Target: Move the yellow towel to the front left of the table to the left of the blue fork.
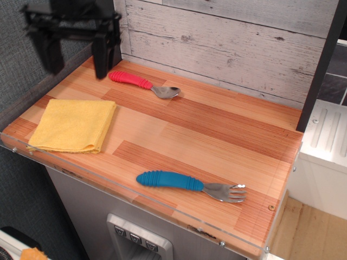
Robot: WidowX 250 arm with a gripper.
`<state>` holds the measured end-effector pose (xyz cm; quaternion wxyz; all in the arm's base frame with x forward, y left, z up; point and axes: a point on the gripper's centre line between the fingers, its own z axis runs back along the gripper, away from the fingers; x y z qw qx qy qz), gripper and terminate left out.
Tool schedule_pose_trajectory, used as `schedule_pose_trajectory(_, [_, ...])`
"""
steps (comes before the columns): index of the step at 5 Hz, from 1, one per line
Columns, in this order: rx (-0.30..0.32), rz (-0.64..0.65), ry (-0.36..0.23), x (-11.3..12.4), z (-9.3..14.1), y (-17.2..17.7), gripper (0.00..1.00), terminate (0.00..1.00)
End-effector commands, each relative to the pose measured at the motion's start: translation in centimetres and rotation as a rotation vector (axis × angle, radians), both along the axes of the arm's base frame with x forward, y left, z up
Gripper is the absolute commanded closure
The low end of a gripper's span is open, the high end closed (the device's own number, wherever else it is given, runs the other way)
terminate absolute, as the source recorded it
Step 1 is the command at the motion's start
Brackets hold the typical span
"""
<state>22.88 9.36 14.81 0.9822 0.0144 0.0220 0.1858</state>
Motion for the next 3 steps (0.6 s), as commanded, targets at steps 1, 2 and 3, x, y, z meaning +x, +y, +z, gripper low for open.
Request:
schedule_pose_trajectory(1, [0.048, 0.12, -0.072, -3.64, 1.46, -3.04, 0.0, 0.0])
schedule_pose_trajectory(2, [0.048, 0.12, -0.072, -3.64, 1.46, -3.04, 0.0, 0.0])
schedule_pose_trajectory(3, [0.048, 0.12, -0.072, -3.64, 1.46, -3.04, 0.0, 1.0])
